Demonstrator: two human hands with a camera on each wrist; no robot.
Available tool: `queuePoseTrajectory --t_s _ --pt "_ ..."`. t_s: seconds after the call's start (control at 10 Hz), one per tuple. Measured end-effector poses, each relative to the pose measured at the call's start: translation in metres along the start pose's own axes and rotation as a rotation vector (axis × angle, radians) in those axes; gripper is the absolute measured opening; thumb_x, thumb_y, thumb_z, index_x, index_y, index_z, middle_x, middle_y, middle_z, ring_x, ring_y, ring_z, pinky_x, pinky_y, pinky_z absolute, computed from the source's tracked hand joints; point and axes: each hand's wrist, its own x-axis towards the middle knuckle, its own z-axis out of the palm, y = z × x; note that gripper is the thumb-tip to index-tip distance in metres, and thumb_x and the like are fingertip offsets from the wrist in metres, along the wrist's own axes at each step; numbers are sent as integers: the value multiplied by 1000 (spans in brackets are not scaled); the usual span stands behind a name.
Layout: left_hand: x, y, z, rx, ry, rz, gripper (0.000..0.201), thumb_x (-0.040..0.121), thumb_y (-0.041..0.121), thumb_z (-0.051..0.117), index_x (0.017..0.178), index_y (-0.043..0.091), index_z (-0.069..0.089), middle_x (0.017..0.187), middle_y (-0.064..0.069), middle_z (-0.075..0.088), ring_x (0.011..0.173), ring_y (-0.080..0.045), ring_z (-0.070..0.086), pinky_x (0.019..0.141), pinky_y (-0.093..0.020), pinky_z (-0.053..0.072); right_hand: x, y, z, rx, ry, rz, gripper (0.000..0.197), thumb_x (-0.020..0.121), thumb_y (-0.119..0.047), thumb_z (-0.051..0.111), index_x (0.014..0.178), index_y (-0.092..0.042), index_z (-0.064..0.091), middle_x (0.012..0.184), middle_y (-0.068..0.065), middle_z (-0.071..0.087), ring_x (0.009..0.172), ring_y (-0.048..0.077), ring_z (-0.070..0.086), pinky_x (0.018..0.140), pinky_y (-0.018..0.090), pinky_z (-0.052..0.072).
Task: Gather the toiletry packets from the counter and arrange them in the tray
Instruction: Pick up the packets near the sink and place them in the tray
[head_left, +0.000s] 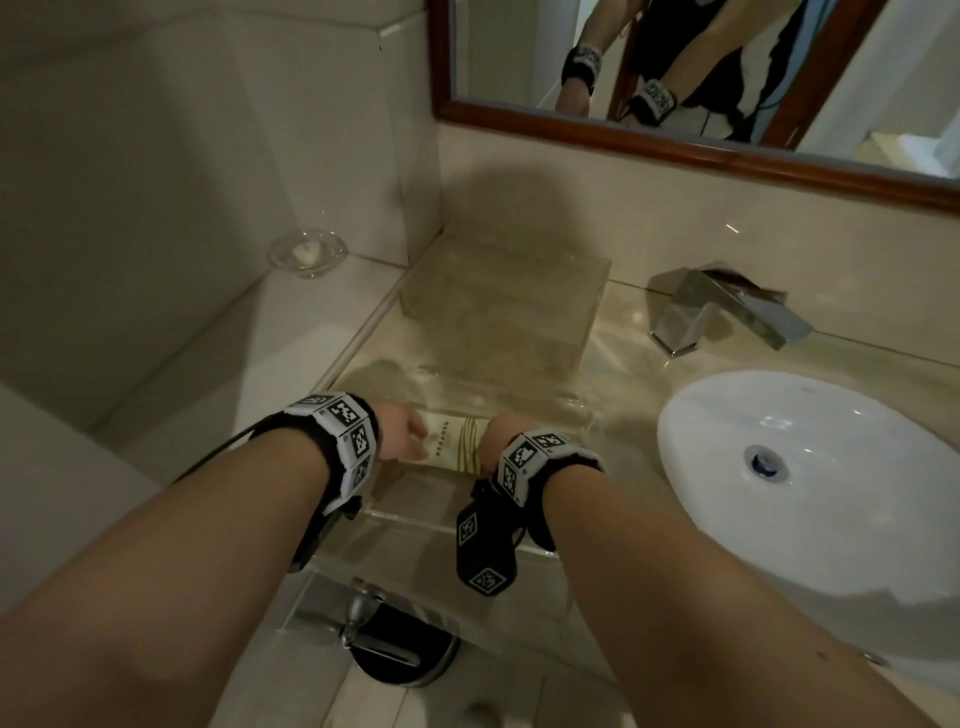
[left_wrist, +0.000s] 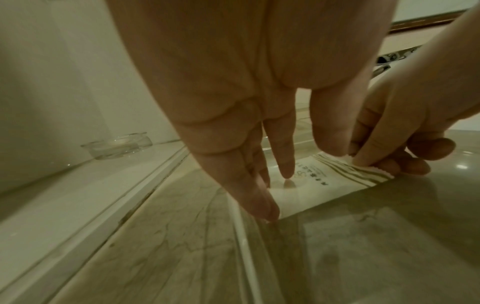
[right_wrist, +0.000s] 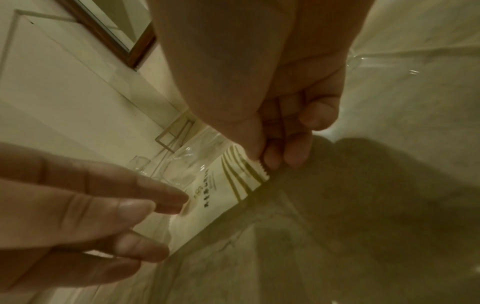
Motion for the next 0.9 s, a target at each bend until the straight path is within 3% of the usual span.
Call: queuePoseTrajectory --t_s 0.2,0.3,0.4,0.5,0.6,0.7,0.8,0.9 --pt "-3 11 1 -53 53 -39 46 90 39 54 132 20 50 144 -3 46 130 -21 45 110 -30 35 -2 19 -7 102 47 -25 36 93 -23 50 123 -5 57 129 16 57 120 31 54 96 35 44" --pt "-15 31 -3 -108 125 -26 44 92 34 54 132 18 50 142 -5 48 129 -22 46 105 -27 36 20 46 -15 128 48 -2 36 85 -39 59 110 -13 64 115 14 66 100 34 64 90 47 53" --pt "-28 62 -3 -120 163 36 44 92 36 52 132 20 50 141 -4 49 128 -21 47 105 -28 36 -31 63 -47 216 36 -58 25 95 -27 48 87 -9 64 90 8 65 82 24 60 84 39 53" --pt "-38 91 3 -105 174 106 43 92 36 52 132 20 51 139 -2 51 125 -20 50 104 -29 37 -55 92 -61 263 93 -67 28 95 -24 49 68 -17 54 81 4 63 71 21 60 65 30 51" --pt "-54 132 13 -132 164 194 42 93 30 52 132 16 52 137 -5 53 123 -20 52 104 -29 38 -78 143 -66 180 114 -35 27 93 -22 52 67 -19 53 88 6 63 78 20 60 68 28 51" --pt "-65 159 24 -134 149 246 43 94 28 51 134 12 50 138 -6 53 125 -20 51 103 -27 37 -99 174 -63 13 27 13 27 92 -28 55 101 -6 66 108 11 66 101 26 63 92 34 49" --pt "-73 186 37 -141 158 260 43 93 29 52 133 14 51 137 -4 53 124 -19 52 102 -26 38 -110 205 -43 -116 -24 53 54 83 -43 65 125 -10 56 129 10 57 119 29 54 102 37 44" --pt "-77 198 52 -163 172 248 41 91 30 55 129 16 55 133 -4 58 120 -19 55 102 -28 40 -113 218 -17 -175 32 53 57 75 -42 72 121 -16 52 121 6 58 110 29 58 93 38 50"
